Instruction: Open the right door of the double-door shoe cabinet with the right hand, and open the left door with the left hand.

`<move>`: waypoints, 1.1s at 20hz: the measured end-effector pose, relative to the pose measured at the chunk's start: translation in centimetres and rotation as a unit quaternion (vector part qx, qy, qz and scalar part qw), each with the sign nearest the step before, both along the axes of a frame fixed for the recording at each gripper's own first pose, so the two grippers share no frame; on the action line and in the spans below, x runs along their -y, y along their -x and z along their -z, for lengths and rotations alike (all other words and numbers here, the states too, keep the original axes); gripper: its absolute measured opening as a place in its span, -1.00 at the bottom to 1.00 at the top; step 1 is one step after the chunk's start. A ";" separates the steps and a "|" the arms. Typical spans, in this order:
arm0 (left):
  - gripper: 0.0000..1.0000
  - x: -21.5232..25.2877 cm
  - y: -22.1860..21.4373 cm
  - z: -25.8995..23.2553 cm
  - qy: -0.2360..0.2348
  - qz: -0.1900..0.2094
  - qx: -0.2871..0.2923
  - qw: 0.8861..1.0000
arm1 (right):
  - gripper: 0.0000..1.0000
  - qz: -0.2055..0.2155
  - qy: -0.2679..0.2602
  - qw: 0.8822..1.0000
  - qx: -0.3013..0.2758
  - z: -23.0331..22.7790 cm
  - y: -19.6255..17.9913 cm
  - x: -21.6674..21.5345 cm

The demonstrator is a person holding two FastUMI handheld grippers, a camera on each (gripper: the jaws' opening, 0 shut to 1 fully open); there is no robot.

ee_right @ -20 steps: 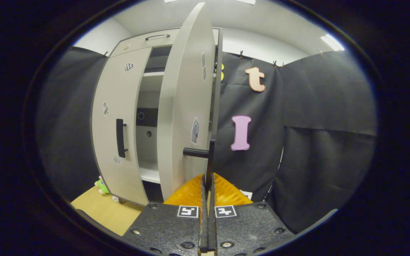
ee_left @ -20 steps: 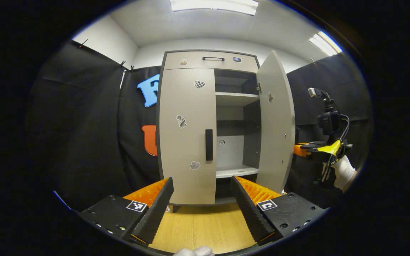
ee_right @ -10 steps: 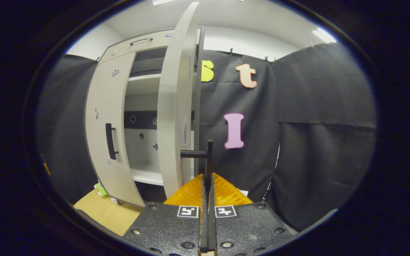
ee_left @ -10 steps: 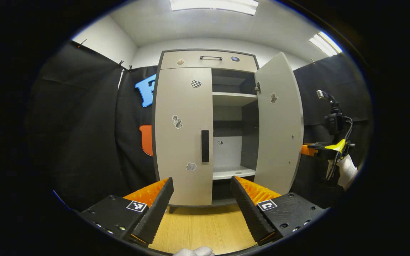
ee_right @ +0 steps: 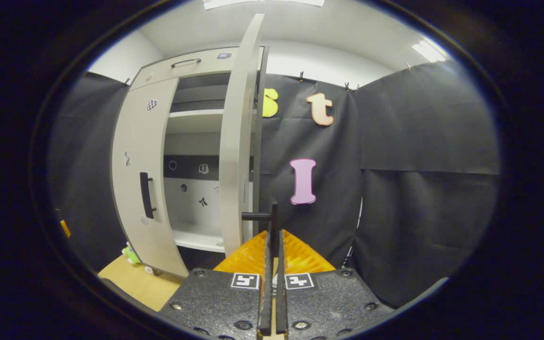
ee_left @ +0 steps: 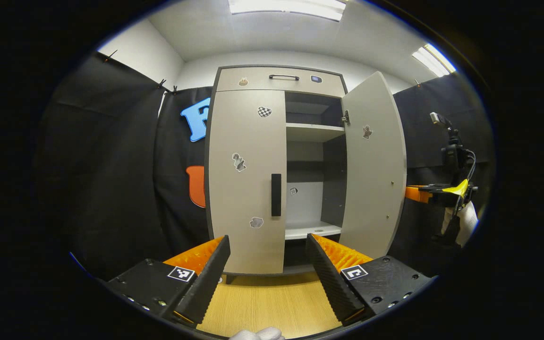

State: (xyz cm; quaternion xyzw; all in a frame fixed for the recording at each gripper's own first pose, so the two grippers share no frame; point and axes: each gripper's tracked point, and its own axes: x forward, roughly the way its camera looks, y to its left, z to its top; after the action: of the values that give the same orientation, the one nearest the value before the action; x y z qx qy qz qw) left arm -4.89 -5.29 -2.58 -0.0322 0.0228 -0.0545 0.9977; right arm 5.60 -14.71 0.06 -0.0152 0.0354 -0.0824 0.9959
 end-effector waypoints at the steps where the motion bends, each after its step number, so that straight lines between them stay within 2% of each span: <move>1: 0.93 -0.2 -0.1 0.1 -0.001 0.001 -0.001 1.000 | -0.82 0.008 0.003 1.000 0.003 -0.5 0.6 0.2; 4: 0.93 -1.5 -0.4 0.5 -0.010 -0.003 -0.002 1.000 | -0.74 0.017 -0.003 1.000 0.009 -1.5 2.4 -0.3; 6: 0.93 -2.1 -0.6 0.8 -0.009 -0.006 -0.005 1.000 | -0.31 0.008 -0.010 1.000 0.012 -1.8 3.4 -1.2; 7: 0.93 -2.3 -0.7 1.0 -0.008 -0.006 -0.006 1.000 | 0.00 0.007 -0.012 1.000 0.012 -1.8 3.9 -1.6; 9: 0.93 -3.0 -0.9 1.2 -0.010 -0.009 -0.009 1.000 | 0.29 -0.003 -0.013 1.000 0.020 -2.0 4.6 -3.3; 10: 0.93 -3.3 -0.9 1.3 -0.012 -0.012 -0.010 1.000 | 0.35 -0.011 -0.014 0.999 0.027 -2.1 5.0 -4.5; 13: 0.93 -4.0 -1.4 1.8 -0.014 -0.014 -0.013 1.000 | 0.84 -0.035 0.002 0.999 0.022 -0.4 5.6 -7.9; 16: 0.93 -4.7 -1.8 2.0 -0.017 -0.019 -0.011 1.000 | 0.99 -0.060 0.002 0.998 0.017 2.0 5.9 -11.7; 19: 0.93 -5.3 -2.4 2.2 -0.017 -0.026 -0.017 0.999 | 0.99 -0.087 -0.019 0.996 -0.005 5.1 6.1 -14.9; 22: 0.93 -5.7 -3.1 2.4 -0.023 -0.030 -0.016 0.999 | 1.00 -0.101 -0.023 0.994 -0.026 6.4 5.8 -15.9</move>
State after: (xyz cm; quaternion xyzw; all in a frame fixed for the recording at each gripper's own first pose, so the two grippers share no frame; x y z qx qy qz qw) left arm -1.82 0.40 -4.94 -0.0112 0.0388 -0.0231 0.9989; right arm -0.22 1.23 -6.36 0.0021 0.0619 0.0197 0.9979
